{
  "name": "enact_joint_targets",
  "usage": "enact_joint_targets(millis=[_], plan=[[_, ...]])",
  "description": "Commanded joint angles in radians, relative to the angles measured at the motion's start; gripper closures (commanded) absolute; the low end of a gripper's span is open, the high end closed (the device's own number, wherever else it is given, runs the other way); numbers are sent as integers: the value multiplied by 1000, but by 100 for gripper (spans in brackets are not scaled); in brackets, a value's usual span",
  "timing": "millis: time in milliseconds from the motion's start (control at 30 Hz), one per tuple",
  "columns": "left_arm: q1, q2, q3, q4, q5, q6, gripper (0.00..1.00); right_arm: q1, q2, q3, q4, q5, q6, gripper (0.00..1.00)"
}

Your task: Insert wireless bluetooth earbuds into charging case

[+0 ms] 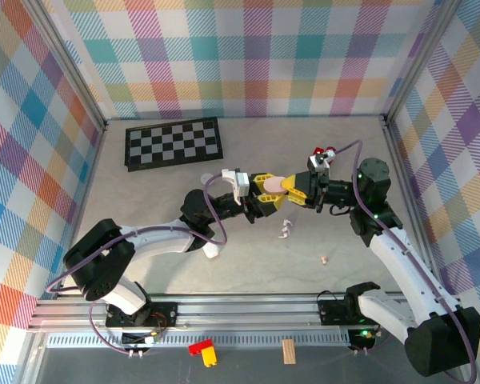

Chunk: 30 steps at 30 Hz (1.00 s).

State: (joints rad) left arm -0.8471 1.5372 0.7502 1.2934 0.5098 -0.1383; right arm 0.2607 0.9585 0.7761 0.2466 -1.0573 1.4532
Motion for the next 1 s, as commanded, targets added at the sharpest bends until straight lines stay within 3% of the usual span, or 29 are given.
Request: enact_joint_targets(millis=[0,333,400,533,633,733,800,967], plan=[[1,18,28,56,58,9,57,-5,4,10,45,0,24,94],[2,19,29,55,77,17,57,-5,13,9,53,-13,44,95],[1,17,28,55,79,15,64,-5,13,10,48,-13,40,95],[1,11,25,53,81,17,69,-5,10,15,23,-8,22,94],[2,9,24,51,77,22,69,-5,3,30,-22,3,-19,83],[4,5,18,49,67,22,69,-6,-11,45,-47,24,-64,62],[11,-5,11,48,59,20,69,-6,-27,78,-149,51,-162,45],[41,-30,-19,45,41,-10,69,-6,-57,226,-582,256,-573,20]])
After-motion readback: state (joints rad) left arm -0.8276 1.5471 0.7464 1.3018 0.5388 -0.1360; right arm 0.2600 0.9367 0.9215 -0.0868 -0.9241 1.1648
